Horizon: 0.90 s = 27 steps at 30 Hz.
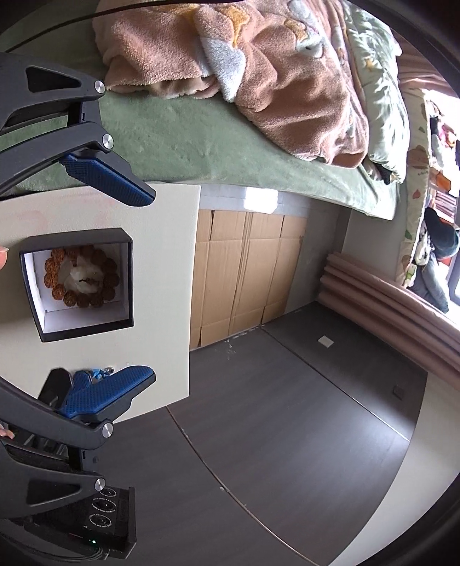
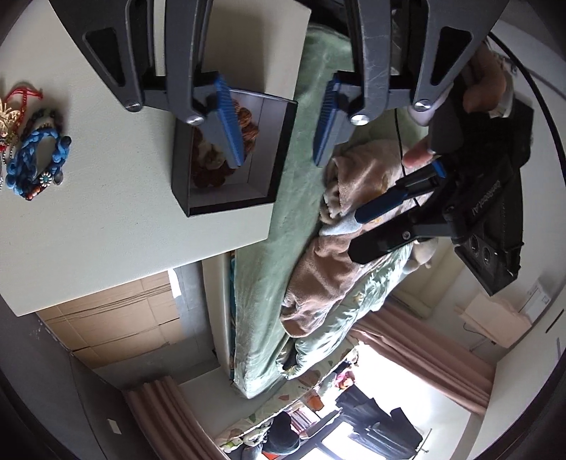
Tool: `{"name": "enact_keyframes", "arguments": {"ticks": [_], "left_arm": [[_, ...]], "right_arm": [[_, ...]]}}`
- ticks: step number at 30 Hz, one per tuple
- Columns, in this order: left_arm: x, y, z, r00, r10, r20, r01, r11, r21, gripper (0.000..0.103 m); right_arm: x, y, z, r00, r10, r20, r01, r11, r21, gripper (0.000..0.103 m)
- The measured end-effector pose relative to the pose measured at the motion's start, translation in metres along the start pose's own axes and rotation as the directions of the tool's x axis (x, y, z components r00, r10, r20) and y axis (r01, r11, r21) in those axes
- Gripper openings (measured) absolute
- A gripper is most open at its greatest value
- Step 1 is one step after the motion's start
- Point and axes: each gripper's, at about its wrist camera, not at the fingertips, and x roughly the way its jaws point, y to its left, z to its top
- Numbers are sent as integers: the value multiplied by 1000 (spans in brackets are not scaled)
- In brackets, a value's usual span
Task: Organize jewelry
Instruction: 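Grasp the blue braided bracelet with the left gripper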
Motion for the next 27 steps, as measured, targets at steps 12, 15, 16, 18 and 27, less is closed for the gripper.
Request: {"name": "enact_keyframes", "arguments": {"ticks": [12,15,16,18,27], "left_arm": [[23,-61,-17,998,-41,-39,46,989,141,92],[34,-78,-23,997,-48,-68,59,983,175,92],[38,-84,-25,996,-50,-78,64,981,186,92],[46,-95,-31,994,-51,-94,70,976,207,92],[90,-140,-63,982,2,-187,59,946,319,74]], "right_arm": [[-94,-69,12,950,-279,139,248,947,204,54],[-109,-87,12,936,-322,142,278,924,262,54],[-114,-92,11,929,-339,148,288,915,283,54],[-122,-103,10,923,-352,155,288,901,325,54],[-128,-160,-6,939,-331,89,239,818,524,76]]}}
